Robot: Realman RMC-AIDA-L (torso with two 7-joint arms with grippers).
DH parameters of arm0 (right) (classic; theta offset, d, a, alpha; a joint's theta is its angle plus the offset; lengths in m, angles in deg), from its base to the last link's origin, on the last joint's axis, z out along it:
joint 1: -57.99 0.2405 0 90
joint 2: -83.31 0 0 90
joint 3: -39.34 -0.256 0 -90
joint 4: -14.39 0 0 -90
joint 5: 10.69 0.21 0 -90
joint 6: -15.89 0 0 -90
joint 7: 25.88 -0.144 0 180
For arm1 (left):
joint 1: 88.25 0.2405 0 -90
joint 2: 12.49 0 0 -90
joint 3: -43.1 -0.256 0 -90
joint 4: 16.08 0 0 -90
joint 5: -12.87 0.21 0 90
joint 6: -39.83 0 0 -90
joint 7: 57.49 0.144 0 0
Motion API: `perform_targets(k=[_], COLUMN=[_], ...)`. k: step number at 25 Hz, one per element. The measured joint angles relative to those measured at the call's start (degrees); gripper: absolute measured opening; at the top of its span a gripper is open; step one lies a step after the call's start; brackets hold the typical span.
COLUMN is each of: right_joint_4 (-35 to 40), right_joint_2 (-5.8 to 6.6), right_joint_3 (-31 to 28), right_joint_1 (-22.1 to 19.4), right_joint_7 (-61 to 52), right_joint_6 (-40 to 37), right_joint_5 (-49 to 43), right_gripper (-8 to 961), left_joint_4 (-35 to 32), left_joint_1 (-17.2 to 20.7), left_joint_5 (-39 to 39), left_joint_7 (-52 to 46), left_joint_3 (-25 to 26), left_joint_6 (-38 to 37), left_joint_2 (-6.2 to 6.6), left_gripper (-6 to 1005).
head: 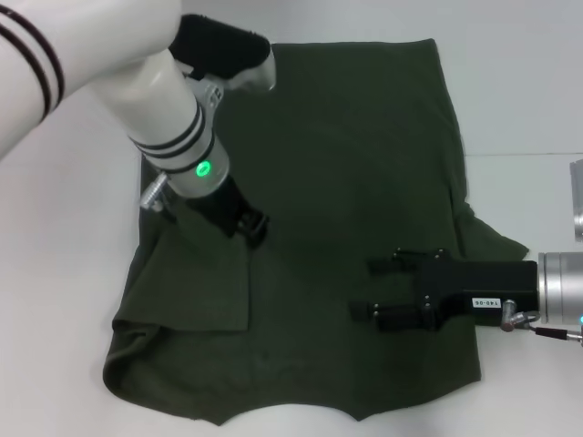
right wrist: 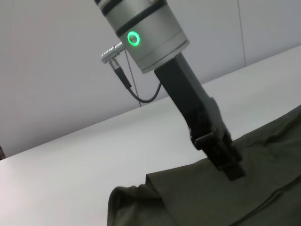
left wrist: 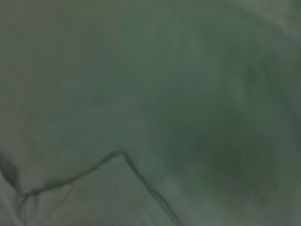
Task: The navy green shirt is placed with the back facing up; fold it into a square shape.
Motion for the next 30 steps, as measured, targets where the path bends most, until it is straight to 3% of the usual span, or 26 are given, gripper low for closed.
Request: perform_targets(k=[1, 2, 5, 10, 15, 18, 22, 24, 30], right_joint_4=[0.0, 0.0, 0.0, 0.3, 0.4, 0.5, 0.6, 0.6, 4.6], right_joint_2=[0.08, 0.11, 0.26, 0.72, 1.79, 2.66, 4.11, 5.03, 8.04], right_joint_3=[-0.2, -0.3, -1.5, -5.2, -9.2, -10.1, -10.3, -10.1, -8.9], right_joint_1=[-0.1, -0.2, -0.6, -1.0, -1.6, -1.6, -1.2, -0.8, 0.5], right_joint_7=[-0.1, -0.2, -1.1, -3.1, -5.5, -8.3, -15.4, -20.3, -41.3], right_joint_6=[0.0, 0.0, 0.3, 1.5, 1.4, 1.0, 1.7, 1.8, 1.8], right_joint_5=[0.0, 0.0, 0.3, 0.4, 0.4, 0.4, 0.3, 0.2, -6.4], right_gripper=[912, 912, 912, 912, 912, 912, 912, 912, 912], left_joint_4=[-4.3, -4.3, -11.1, -10.8, -6.3, -3.5, -1.2, 0.2, 1.9], left_joint_1=[2.3, 2.3, 7.5, 14.5, 22.7, 27.0, 31.7, 33.5, 35.4], left_joint_5=[-0.6, -0.6, -5.5, -24.3, -43.6, -53.0, -58.6, -58.7, -57.3], left_joint_7=[1.1, 1.1, 7.6, 26.1, 47.2, 60.6, 75.6, 82.6, 88.2], left_joint_3=[1.9, 1.9, 9.3, 21.9, 24.1, 24.1, 25.9, 28.2, 29.2], left_joint_6=[0.1, 0.1, 0.1, 0.6, 2.0, -1.3, -8.9, -13.7, -16.3], left_joint_2=[-0.37, -0.37, -1.17, -1.05, -1.34, -1.40, -1.82, -2.02, -2.19], left_gripper=[264, 292, 374, 573, 766, 864, 958, 955, 949])
